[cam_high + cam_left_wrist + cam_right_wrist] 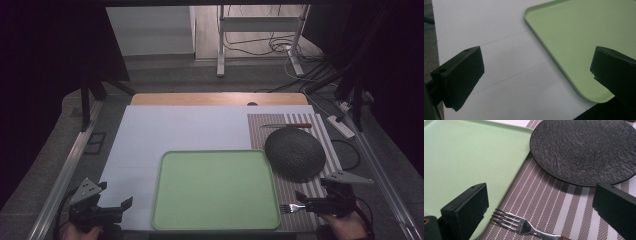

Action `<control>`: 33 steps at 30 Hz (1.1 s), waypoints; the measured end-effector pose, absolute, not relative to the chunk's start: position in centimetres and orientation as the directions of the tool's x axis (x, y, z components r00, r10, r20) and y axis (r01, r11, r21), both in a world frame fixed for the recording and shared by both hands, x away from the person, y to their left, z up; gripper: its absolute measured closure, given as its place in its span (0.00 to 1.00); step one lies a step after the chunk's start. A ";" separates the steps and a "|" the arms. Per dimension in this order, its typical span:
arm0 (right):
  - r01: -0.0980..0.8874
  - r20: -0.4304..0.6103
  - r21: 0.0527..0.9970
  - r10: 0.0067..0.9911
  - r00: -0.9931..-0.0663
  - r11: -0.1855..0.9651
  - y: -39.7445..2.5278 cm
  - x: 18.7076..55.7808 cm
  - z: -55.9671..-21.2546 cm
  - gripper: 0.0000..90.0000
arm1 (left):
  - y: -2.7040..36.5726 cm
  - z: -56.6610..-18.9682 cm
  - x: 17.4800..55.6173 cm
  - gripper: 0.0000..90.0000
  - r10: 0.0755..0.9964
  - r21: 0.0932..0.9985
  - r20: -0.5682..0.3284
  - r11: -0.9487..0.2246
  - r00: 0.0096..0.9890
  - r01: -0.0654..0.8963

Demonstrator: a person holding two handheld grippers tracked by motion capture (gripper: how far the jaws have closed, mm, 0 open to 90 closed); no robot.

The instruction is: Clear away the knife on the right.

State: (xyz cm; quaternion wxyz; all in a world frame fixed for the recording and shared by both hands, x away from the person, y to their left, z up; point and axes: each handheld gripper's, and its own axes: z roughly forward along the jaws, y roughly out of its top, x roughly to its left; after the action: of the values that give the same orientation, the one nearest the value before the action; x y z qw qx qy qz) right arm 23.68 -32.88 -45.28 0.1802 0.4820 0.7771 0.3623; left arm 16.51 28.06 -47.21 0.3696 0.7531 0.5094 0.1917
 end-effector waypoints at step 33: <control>0.621 0.081 0.724 0.858 -0.508 0.299 -32.7 24.1 -45.3 0.01 | 28.2 -47.3 16.7 0.01 0.904 0.740 -0.110 -0.204 0.414 0.641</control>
State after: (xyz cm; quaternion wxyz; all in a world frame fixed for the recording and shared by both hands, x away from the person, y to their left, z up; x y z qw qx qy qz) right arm 24.11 -32.67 -45.31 0.1632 0.4685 0.7893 0.3618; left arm 16.68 28.19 -47.29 0.3697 0.7552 0.5115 0.1774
